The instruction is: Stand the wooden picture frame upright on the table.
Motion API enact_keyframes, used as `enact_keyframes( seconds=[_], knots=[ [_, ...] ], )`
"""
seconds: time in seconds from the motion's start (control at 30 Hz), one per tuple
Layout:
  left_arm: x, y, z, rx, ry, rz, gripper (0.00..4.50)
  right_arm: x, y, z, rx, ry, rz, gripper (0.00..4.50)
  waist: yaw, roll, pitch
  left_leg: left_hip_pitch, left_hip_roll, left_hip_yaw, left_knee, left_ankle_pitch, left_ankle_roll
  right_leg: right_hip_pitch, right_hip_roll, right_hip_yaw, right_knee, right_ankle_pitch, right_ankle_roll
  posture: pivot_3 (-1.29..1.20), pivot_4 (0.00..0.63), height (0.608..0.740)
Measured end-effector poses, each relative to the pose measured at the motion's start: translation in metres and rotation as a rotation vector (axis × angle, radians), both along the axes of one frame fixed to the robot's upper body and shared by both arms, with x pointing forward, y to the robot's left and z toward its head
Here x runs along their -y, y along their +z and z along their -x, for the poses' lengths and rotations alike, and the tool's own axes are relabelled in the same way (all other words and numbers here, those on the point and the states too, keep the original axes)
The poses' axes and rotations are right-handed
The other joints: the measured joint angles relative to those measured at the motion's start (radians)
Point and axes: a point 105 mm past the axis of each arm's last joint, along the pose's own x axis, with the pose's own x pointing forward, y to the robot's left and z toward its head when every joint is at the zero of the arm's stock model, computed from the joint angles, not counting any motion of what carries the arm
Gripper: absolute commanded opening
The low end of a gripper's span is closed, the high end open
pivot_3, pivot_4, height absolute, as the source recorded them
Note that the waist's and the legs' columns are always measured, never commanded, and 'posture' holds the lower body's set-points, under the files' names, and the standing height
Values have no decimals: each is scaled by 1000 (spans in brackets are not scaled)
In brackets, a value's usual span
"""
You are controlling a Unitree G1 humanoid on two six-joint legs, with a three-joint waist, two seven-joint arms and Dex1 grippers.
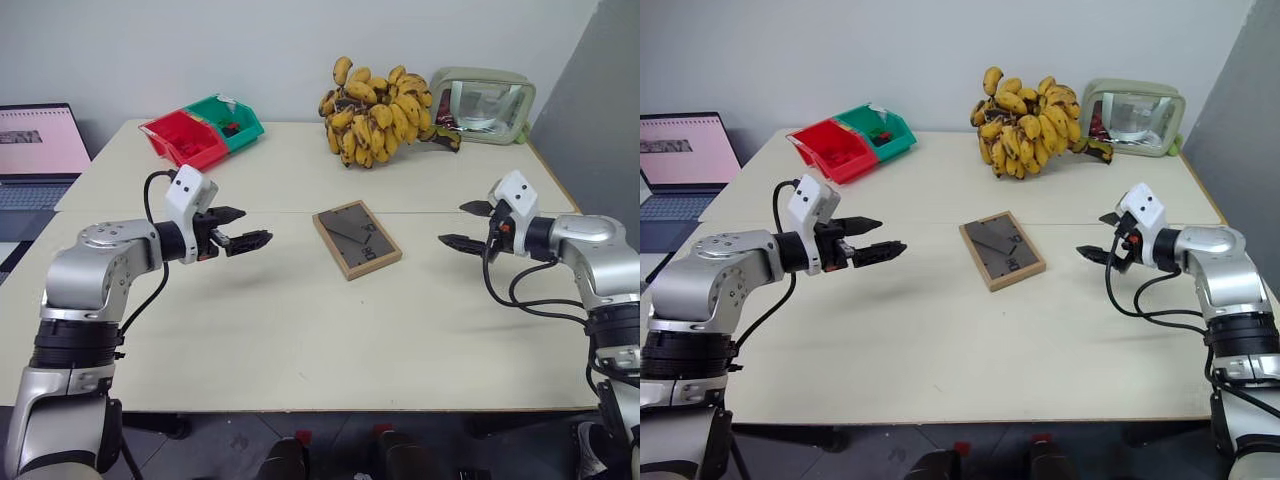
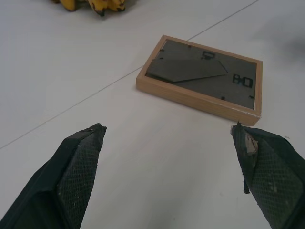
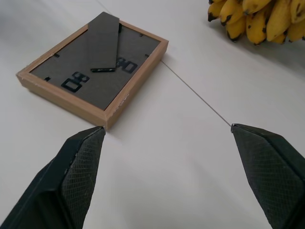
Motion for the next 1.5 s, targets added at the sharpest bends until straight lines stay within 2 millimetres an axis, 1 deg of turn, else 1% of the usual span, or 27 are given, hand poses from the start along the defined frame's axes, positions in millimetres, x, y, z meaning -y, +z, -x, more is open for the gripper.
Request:
enact_keyframes(
  seconds=[0.03,0.1,0.13,0.2,0.3,0.4,0.5,0.53,0.63,0.67,0.73,0.8,0.97,1.03,1.1,1.17,1.23,1.33,1.4,1.5],
  knots=[
    [2,-3,-2,-1,10,9,4063,-1,-1,-3,11,-17,-7,3535,0,0,0,0,0,0,0,0,0,0,0,0,0,0,0,0,150,740],
    [3,-10,-8,3,44,-1,3549,-4,-6,-9,22,-50,-11,3035,0,0,0,0,0,0,0,0,0,-1,0,0,0,0,0,0,150,740],
    [2,-14,-12,12,71,-20,3379,-4,-9,-14,27,-76,-9,2808,0,0,0,0,0,0,0,0,0,0,0,0,1,0,0,0,150,740],
    [5,-25,-17,15,108,-55,2933,-2,-16,-21,39,-126,11,2300,1,0,0,0,0,0,0,0,0,-1,0,0,0,0,0,0,150,740],
    [14,-44,-28,2,161,-50,2243,-4,-29,-35,50,-201,8,1522,2,0,0,0,-1,1,1,0,0,0,-1,0,1,0,0,0,150,740],
    [33,-59,-35,-17,172,-29,1585,-18,-44,-46,51,-236,21,852,0,0,0,0,-1,1,1,0,0,-1,-1,1,2,0,0,0,150,740],
    [49,-64,-40,-17,172,-19,949,-34,-54,-56,58,-255,36,115,-2,0,0,0,-1,1,1,0,0,-2,-1,1,3,0,0,0,150,740],
    [53,-65,-42,-16,175,-12,686,-37,-57,-59,57,-266,36,0,-1,0,0,0,-1,1,1,0,0,-2,-1,1,3,0,0,0,150,740],
    [66,-75,-46,-31,189,-19,122,-49,-64,-65,55,-291,24,0,-1,0,0,0,-1,1,1,0,0,-2,-1,1,4,0,0,0,150,740],
    [69,-80,-47,-40,196,-24,27,-53,-68,-66,50,-296,24,0,-1,0,0,0,-1,1,1,0,0,-2,-1,1,4,0,0,0,150,740],
    [74,-89,-50,-68,213,-22,27,-60,-78,-67,35,-298,34,0,-1,0,0,0,-1,1,1,0,0,-2,-1,1,4,0,0,0,150,740],
    [80,-92,-53,-83,225,-10,27,-68,-87,-65,26,-286,45,0,-2,0,0,0,-1,1,1,0,0,-2,-1,1,4,0,0,0,150,740],
    [91,-96,-52,-103,194,-7,27,-80,-88,-65,51,-278,45,0,-7,0,0,1,-1,1,1,0,-1,-2,-1,2,6,0,0,0,150,740],
    [95,-99,-50,-120,173,-18,27,-88,-89,-63,48,-246,25,0,-7,0,0,1,-1,1,1,0,-1,-2,0,1,6,0,0,0,150,740],
    [97,-99,-49,-121,164,-30,27,-97,-91,-58,36,-208,-1,0,-7,0,0,1,-1,0,1,0,-1,-2,0,1,6,0,0,0,150,740],
    [98,-99,-47,-126,154,-43,27,-101,-92,-54,22,-180,-16,0,-7,0,0,1,-1,1,1,0,-1,-2,-1,1,6,0,0,0,150,740],
    [99,-99,-43,-125,139,-60,27,-105,-93,-46,2,-141,-30,0,-7,0,0,1,-1,1,1,0,-1,-2,-1,1,6,0,0,0,150,740],
    [95,-102,-36,-132,131,-77,27,-108,-97,-32,-26,-92,-46,0,-8,0,-1,2,-1,1,1,0,0,-1,0,1,7,0,0,0,150,740],
    [90,-106,-22,-141,117,-105,27,-114,-100,-14,-45,-52,-43,0,-9,1,-2,2,0,0,1,0,0,-1,0,2,7,0,0,0,150,740],
    [84,-107,-7,-149,102,-143,27,-119,-103,2,-72,-27,-31,0,-12,1,-2,3,0,1,1,0,0,-1,0,2,7,0,0,0,150,740]
  ],
)
